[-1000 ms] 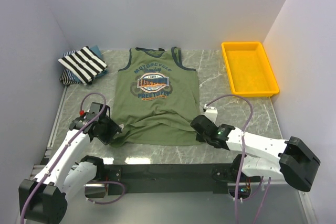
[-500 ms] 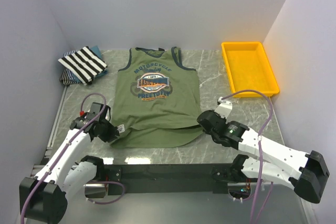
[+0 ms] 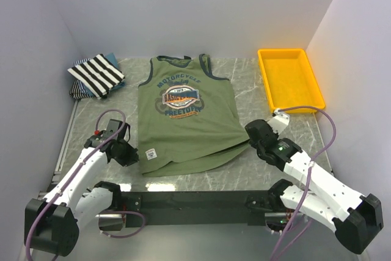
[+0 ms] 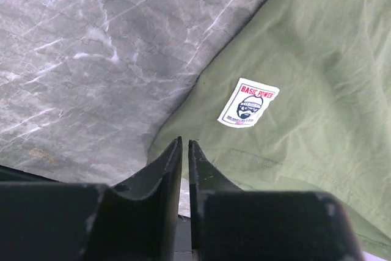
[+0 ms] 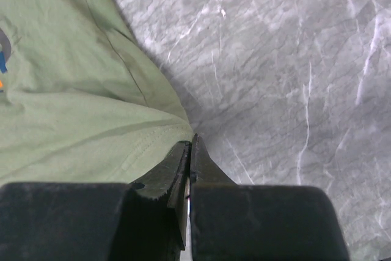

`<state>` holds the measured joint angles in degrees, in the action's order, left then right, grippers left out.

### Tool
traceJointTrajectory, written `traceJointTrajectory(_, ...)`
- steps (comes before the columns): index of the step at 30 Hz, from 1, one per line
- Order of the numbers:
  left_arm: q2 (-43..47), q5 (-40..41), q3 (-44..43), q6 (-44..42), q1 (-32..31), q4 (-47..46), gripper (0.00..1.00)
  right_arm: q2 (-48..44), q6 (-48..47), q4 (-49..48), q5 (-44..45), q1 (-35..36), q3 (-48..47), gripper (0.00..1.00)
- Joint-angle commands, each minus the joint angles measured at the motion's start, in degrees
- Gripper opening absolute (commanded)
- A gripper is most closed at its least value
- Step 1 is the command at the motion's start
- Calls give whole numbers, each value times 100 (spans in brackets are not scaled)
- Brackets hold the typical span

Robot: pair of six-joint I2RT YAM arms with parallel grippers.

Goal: Fold and stack the tank tops
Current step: Flatten the tank top out

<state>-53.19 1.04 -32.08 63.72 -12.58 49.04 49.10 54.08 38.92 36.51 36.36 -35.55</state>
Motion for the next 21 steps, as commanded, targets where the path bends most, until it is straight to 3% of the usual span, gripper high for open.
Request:
traceJointTrajectory(1,-16,19,26,-44,-17,-87,16,-68,-196,-288,23,-173,48,0)
traceJointTrajectory(14,-622,-121,-123,-115,-535,211,45,152,-566,-850,-259,-560,57,0)
traceJointTrajectory(21,-859,-121,-203,79,-842,396,39,231,-601,-991,-320,-604,101,0)
